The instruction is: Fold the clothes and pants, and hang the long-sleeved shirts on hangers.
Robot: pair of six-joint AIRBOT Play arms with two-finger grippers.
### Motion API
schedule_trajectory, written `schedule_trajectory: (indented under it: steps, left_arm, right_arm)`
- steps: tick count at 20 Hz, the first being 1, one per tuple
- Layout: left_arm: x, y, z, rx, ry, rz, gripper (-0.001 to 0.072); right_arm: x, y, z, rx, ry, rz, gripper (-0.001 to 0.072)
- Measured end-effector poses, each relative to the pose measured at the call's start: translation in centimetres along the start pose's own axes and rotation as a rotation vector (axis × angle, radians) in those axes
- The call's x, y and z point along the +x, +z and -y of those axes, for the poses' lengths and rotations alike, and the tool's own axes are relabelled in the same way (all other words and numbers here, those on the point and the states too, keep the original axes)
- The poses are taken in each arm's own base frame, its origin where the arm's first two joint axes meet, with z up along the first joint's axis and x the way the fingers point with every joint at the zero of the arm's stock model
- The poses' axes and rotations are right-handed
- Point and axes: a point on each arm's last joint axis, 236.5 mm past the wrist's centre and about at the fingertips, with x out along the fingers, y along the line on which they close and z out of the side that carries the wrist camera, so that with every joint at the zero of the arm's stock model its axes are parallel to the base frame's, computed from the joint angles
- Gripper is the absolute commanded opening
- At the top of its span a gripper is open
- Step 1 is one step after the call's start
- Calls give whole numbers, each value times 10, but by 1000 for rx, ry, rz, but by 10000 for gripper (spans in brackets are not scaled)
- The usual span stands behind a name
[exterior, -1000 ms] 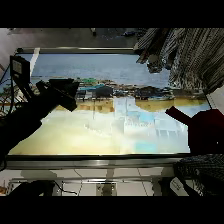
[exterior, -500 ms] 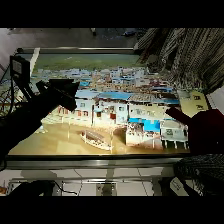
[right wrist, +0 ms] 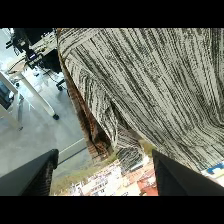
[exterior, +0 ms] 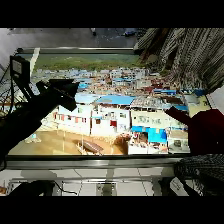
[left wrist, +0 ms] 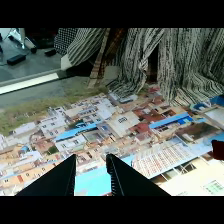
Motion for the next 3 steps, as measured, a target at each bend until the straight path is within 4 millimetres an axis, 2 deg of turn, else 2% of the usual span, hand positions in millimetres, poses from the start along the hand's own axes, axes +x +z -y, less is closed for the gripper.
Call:
schedule_trajectory:
  steps: [3]
  left_arm:
    - [0,0,0,0,0,0,272]
  right_arm:
    - [0,0,0,0,0,0,690]
